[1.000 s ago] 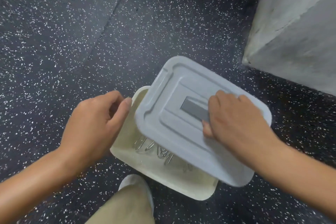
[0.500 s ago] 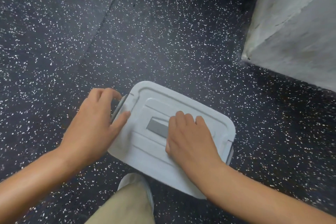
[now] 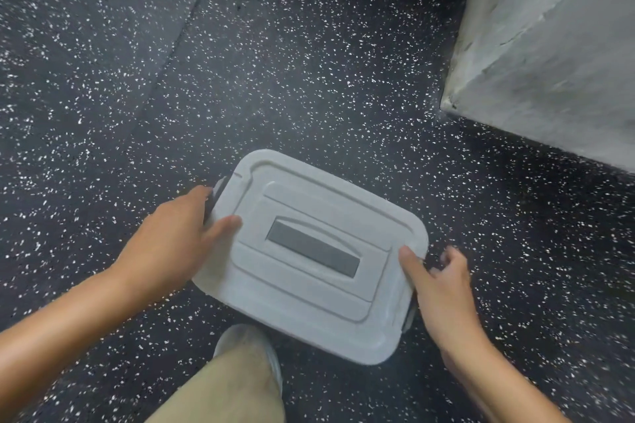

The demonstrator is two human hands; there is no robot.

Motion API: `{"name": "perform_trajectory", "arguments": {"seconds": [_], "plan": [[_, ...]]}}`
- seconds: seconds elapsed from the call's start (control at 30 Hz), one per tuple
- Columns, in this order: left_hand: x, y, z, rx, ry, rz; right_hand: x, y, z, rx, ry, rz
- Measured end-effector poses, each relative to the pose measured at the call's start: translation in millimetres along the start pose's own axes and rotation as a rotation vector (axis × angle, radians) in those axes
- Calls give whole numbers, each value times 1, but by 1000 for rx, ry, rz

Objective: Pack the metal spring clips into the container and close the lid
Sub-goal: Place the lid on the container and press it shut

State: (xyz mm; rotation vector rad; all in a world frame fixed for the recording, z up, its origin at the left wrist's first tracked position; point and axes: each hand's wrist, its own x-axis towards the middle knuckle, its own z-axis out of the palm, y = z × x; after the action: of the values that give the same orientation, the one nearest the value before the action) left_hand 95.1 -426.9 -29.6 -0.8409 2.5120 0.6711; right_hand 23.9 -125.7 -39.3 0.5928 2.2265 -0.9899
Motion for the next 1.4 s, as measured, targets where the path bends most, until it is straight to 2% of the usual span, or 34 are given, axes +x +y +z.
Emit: {"name": "perform_trajectory", "arguments": {"seconds": [0.07, 0.13, 0.37, 0.63, 0.9, 1.13, 1.3, 1.4], "plan": [[-1, 1, -1, 10, 60, 4, 3, 14, -1, 265, -185, 155], [-1, 4, -1, 6, 110, 2, 1, 18, 0, 319, -285, 101], [4, 6, 1, 97, 136, 4, -3, 18, -2, 248, -207, -20], [7, 4, 2, 44, 134, -9, -8, 19, 1, 135, -44, -73], [1, 11, 6, -22, 170, 150, -17, 19, 5, -53, 62, -149], [8, 13, 0, -46, 108, 137, -13, 14, -2, 57, -6, -113], [1, 40, 10, -3, 171, 263, -3, 8, -17, -158, -117, -148], [3, 63, 16, -56, 173, 410, 11, 3, -28, -310, -131, -287]]}}
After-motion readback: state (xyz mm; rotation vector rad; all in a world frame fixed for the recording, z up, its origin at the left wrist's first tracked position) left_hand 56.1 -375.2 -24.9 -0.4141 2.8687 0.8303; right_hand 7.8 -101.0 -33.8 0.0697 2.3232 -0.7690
